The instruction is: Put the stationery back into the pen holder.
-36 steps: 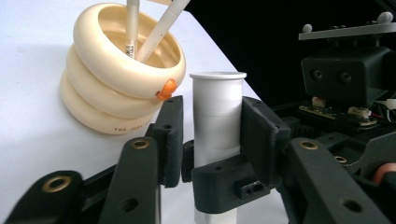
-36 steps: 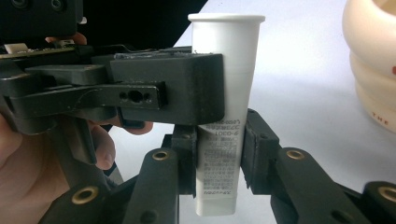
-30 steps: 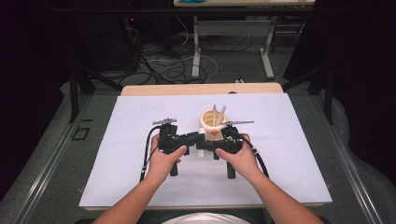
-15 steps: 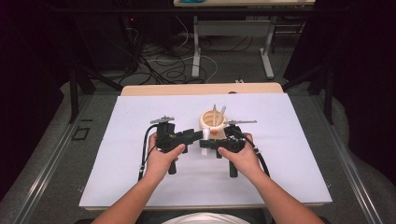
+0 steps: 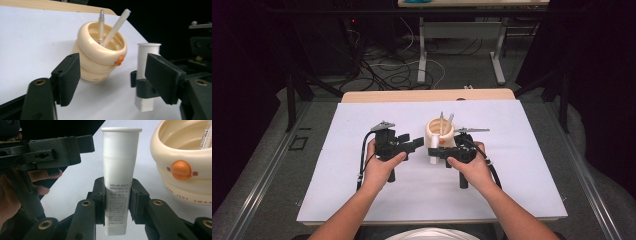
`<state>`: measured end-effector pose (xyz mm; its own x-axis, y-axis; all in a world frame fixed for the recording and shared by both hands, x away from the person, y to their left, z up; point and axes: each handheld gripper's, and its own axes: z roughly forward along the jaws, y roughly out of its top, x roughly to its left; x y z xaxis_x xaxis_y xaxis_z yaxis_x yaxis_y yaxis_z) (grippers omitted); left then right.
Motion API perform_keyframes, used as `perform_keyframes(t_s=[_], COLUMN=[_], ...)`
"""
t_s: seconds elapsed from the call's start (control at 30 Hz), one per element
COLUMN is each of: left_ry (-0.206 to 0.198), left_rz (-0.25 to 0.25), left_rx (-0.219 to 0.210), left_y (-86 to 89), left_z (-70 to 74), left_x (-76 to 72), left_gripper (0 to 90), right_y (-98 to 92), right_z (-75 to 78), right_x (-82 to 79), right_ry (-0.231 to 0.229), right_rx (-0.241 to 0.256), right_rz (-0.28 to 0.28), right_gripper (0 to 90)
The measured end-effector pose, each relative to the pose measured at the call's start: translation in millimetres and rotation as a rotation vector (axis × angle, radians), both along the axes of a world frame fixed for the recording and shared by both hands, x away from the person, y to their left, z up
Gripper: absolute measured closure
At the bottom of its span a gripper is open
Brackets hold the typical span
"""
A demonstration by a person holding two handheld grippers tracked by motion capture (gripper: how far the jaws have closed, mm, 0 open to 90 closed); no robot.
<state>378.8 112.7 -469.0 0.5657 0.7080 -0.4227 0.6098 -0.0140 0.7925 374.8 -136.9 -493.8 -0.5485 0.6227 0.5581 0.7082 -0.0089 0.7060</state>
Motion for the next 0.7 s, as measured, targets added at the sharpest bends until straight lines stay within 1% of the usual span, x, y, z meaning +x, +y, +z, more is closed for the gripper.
perform_keyframes(t_s=[0.03, 0.1, 0.2, 0.23, 0.3, 0.37, 0.4, 0.47, 0.57, 0.6, 0.67, 0.7], left_ry=[0.014, 0.006, 0.002, -0.001, 0.001, 0.007, 0.001, -0.012, -0.043, -0.048, -0.052, -0.046], left_rz=[0.007, 0.019, 0.025, 0.026, 0.030, 0.028, 0.035, 0.041, 0.056, 0.059, 0.066, 0.072], left_rx=[0.008, 0.031, 0.050, 0.066, 0.085, 0.108, 0.111, 0.135, 0.181, 0.192, 0.201, 0.198], left_y=[0.9, 2.4, 3.9, 4.8, 5.9, 7.7, 8.0, 9.3, 11.9, 12.8, 15.3, 16.1], left_z=[0.2, -0.3, -1.5, -2.1, -3.4, -4.5, -5.7, -6.8, -7.3, -7.5, -7.7, -7.9], left_x=[0.4, 1.6, 3.3, 4.2, 5.4, 6.9, 7.5, 9.0, 10.7, 11.2, 12.4, 12.7], left_gripper=[25.5, 23.7, 22.3, 21.3, 19.8, 19.6, 19.6, 19.5, 19.5, 19.5, 19.5, 19.6], right_y=[-0.3, -0.5, -1.9, -2.3, -2.6, -3.1, -3.5, -4.0, -4.7, -4.7, -4.8, -4.9], right_z=[0.4, 0.8, 0.9, 1.2, 1.9, 2.0, 1.6, 2.3, 3.8, 5.1, 8.0, 10.1], right_x=[-0.2, -0.1, 0.3, 0.3, 0.1, 0.0, 0.7, 0.5, 0.5, 0.2, 0.1, 0.0], right_ry=[0.002, -0.006, -0.016, -0.017, -0.022, -0.037, -0.056, -0.060, -0.086, -0.090, -0.117, -0.128], right_rx=[0.000, -0.002, -0.003, -0.002, -0.005, -0.003, -0.009, -0.009, -0.005, 0.000, 0.001, -0.001], right_rz=[0.002, -0.004, -0.002, -0.003, -0.012, -0.011, -0.010, -0.016, -0.021, -0.022, -0.033, -0.035], right_gripper=[70.6, 70.5, 70.5, 70.6, 70.5, 70.6, 70.6, 70.6, 70.5, 70.6, 70.6, 70.5])
